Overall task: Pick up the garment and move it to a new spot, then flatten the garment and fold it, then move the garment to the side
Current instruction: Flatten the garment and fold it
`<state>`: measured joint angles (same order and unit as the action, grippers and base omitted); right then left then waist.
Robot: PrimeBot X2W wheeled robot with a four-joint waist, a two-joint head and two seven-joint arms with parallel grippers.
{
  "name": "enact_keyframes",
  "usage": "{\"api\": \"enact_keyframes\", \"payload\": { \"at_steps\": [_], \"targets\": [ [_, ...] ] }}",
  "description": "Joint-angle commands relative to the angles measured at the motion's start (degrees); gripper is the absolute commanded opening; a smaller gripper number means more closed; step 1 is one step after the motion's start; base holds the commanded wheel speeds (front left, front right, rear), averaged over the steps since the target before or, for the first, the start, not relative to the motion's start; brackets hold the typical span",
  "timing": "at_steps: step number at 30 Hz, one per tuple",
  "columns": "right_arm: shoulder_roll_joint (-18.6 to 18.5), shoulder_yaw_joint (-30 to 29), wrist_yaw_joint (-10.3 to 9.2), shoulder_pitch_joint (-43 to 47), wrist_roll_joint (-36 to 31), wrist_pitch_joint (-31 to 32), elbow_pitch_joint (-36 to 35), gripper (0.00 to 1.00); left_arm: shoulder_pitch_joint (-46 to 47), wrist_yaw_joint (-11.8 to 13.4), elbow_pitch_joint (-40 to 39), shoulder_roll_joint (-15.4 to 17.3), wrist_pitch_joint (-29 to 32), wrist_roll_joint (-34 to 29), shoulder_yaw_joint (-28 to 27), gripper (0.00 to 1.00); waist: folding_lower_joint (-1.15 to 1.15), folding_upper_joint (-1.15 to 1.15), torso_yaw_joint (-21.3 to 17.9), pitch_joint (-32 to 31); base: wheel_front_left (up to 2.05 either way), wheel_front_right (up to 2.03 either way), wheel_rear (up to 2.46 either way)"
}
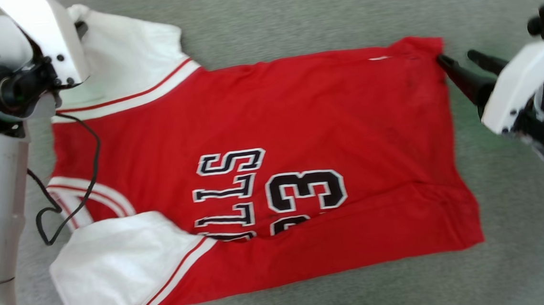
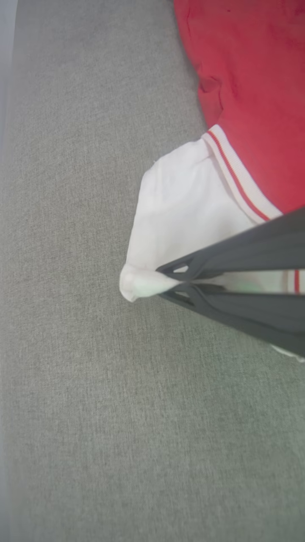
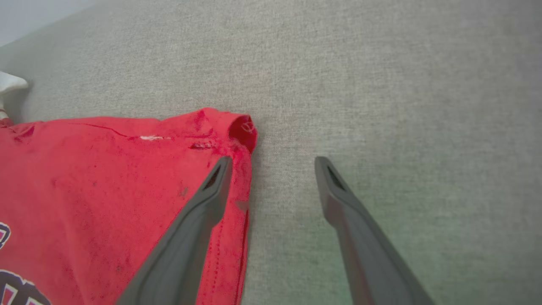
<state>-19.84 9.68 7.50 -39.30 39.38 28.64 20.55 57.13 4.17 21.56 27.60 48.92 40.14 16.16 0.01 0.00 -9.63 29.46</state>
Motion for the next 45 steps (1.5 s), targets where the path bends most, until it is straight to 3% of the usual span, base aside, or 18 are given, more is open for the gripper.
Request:
{"api": "enact_keyframes", "payload": {
  "at_steps": [1, 9, 10, 11, 12, 17, 26, 36, 45],
  "targets": [
    [-0.14, 0.64, -0.02, -2.89, 0.04, 1.99, 1.86, 1.00, 0.98, -0.29, -0.50, -0.52, -0.22, -0.15, 0.43, 0.00, -0.01, 0.00, 2.16, 0.64, 0.00, 0.00, 0.00],
    [0.45, 5.56, -0.06, -8.11, -0.80, 12.69, 13.38, 1.00, 1.31, -1.16, -1.40, -2.02, -1.76, -0.08, 1.48, 0.00, -0.01, 0.00, 4.91, 2.32, 0.00, 0.00, 0.00],
    [0.83, 6.36, -0.06, -7.93, -0.90, 14.82, 15.04, 0.48, 1.15, -1.21, -1.36, -2.09, -1.96, -0.02, 1.52, 0.00, -0.01, 0.00, 5.12, 2.34, 0.00, 0.00, 0.00],
    [1.11, 6.99, -0.06, -7.91, -0.98, 16.42, 16.28, 0.13, 0.95, -1.33, -1.30, -2.15, -2.14, 0.09, 1.56, 0.00, -0.01, 0.00, 5.31, 2.36, 0.00, 0.00, 0.00],
    [1.45, 7.48, -0.05, -8.05, -0.90, 17.73, 17.27, 0.00, 0.77, -1.48, -1.23, -2.19, -2.27, 0.19, 1.60, 0.00, -0.01, 0.00, 5.48, 2.36, 0.00, 0.00, 0.00],
    [1.18, 8.27, -0.01, -9.99, -1.12, 18.45, 18.19, 0.00, -0.22, -1.77, -0.34, -2.58, -3.85, 0.62, 1.36, 0.00, -0.01, 0.00, 6.24, 1.28, 0.00, 0.00, 0.00],
    [-2.89, 6.56, -0.03, -8.66, -1.96, 10.46, 10.72, 0.00, -8.24, -2.37, -0.27, -2.14, -10.35, 3.55, -2.07, 0.00, -0.01, 0.00, 7.10, -7.14, 0.00, 0.00, 0.00],
    [-2.77, 2.42, -0.03, 7.99, -2.53, 5.48, 1.57, 0.00, -30.68, -0.21, -6.34, -3.29, -17.42, 10.15, -9.15, 0.00, -0.01, 0.00, 7.78, -17.72, 0.00, 0.00, 0.00],
    [0.29, -1.24, -0.03, 22.55, -3.76, 2.66, -2.33, 0.00, -48.55, 2.82, -11.25, -6.28, -20.09, 12.75, -10.84, 0.00, -0.01, 0.00, 7.72, -21.19, 0.00, 0.00, 0.00]
  ]
}}
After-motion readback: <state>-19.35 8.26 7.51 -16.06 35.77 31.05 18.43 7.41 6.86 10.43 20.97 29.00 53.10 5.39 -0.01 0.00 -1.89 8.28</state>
